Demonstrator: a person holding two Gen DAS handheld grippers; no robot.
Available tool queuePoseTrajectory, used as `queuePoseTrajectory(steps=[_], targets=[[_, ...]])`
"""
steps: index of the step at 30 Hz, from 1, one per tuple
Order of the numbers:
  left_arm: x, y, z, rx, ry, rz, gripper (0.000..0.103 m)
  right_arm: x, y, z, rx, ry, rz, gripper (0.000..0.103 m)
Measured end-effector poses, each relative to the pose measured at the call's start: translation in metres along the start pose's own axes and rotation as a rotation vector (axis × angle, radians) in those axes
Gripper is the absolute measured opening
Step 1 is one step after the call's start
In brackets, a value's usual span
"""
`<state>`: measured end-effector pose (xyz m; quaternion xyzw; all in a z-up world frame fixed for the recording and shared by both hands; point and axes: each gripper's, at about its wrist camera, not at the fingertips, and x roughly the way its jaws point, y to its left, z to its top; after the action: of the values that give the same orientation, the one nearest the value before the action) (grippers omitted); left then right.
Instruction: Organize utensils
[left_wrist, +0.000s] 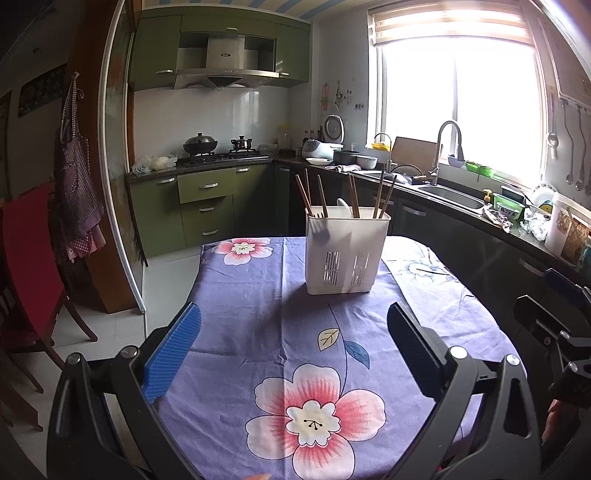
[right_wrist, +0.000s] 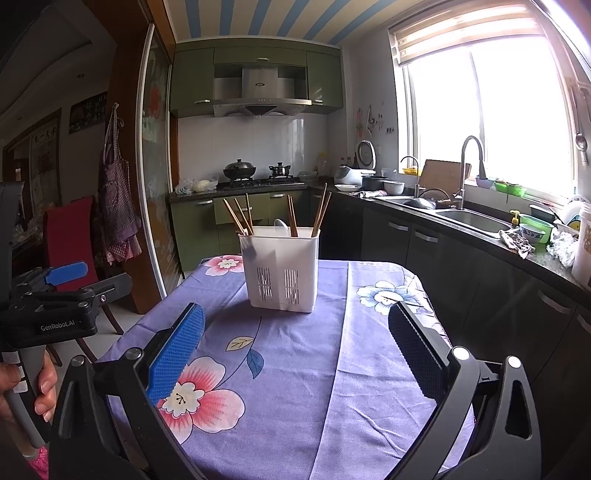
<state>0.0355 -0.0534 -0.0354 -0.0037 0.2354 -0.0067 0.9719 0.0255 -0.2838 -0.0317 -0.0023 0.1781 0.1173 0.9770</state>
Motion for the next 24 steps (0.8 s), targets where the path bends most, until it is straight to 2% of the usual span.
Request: queuePoseTrajectory(steps=[24], targets=[[0.0048,-0.0004,0.0,-0.014,0.001,-0.007,0.096,0.0029,0.0024,-0.0008,-0.002,0.009,-0.003,0.098]])
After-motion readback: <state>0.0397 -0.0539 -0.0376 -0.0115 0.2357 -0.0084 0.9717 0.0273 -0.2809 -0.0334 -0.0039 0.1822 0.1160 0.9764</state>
